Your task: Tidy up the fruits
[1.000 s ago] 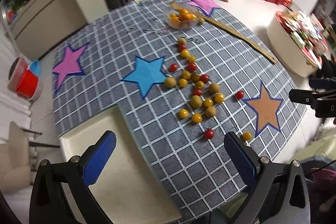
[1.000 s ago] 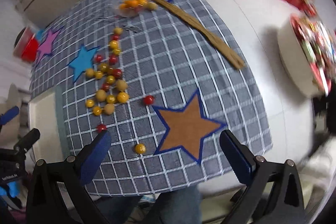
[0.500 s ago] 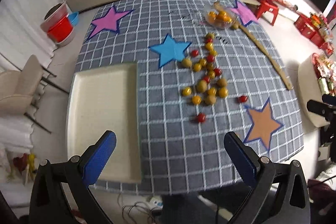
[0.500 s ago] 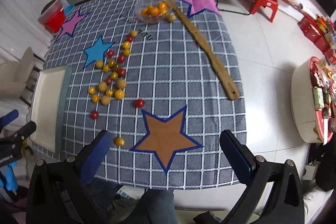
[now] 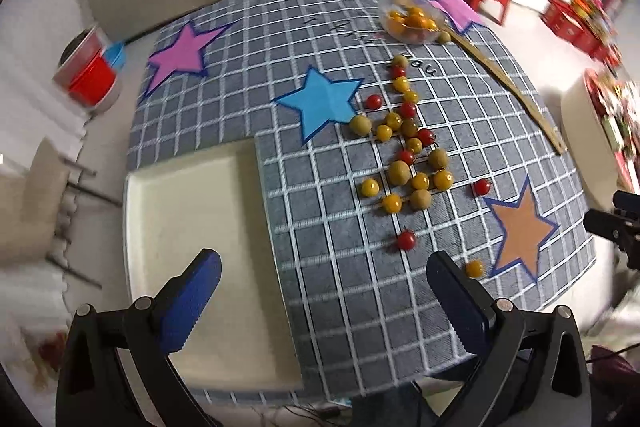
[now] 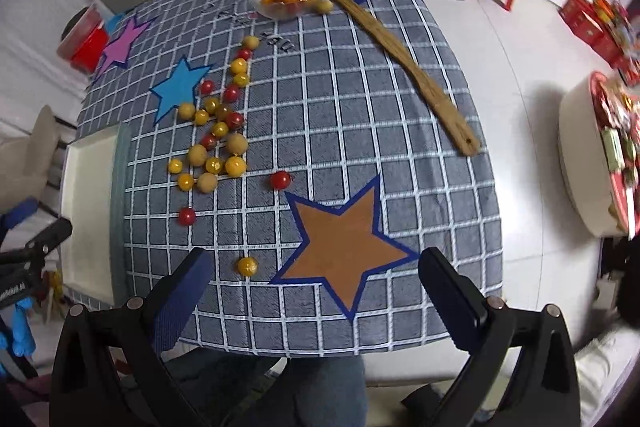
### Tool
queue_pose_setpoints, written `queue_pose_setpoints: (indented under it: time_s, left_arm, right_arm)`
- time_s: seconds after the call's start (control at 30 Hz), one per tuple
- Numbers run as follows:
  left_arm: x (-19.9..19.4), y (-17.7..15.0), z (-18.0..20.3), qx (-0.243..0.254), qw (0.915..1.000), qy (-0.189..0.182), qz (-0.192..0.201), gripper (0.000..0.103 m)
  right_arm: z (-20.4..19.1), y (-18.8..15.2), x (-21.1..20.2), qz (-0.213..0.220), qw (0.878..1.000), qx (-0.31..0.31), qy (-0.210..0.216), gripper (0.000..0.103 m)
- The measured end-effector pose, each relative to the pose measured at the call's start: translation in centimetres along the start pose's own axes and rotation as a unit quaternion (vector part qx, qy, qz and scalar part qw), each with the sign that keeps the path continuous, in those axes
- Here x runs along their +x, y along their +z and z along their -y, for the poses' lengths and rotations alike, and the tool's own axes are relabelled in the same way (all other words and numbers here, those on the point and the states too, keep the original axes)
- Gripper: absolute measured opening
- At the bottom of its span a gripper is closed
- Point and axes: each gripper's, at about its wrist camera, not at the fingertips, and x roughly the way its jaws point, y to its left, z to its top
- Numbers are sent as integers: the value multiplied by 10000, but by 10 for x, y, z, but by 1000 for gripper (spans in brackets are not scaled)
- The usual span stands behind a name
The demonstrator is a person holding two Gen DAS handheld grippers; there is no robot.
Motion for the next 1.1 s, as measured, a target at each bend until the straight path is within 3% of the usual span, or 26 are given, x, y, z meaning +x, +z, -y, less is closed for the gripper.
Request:
queue_pose_setpoints:
  time_s: [0.3,0.37,0.4,0.5,0.67,0.93,1.1]
  left_arm:
    - [60,22,14,613,9980,-136,-112,103]
    - [73,22,16,710,9972,-107,-191,87]
    - [81,22,17,736,9969,-83,-274,87]
    - [100,25,14,622,9971,-61,-438,87]
    - [112,33,19,504,9979,-130,-385,87]
    - [140,45,17,301,9983,-123,-487,87]
    - [150,44,18,315,9979,-96,-560,87]
  right_arm:
    - [-11,-14,26,-342,9986,385,-67,103]
    - [-12,-16,35,-441,9980,454,-46,103]
    - [-13,-18,42,-503,9976,474,-52,103]
    - [-18,-18,59,-607,9971,461,7,103]
    - [-25,-7,82,-700,9968,396,43,99]
    - [-34,27,115,-661,9977,114,63,80]
    - [-37,41,134,-690,9976,22,37,80]
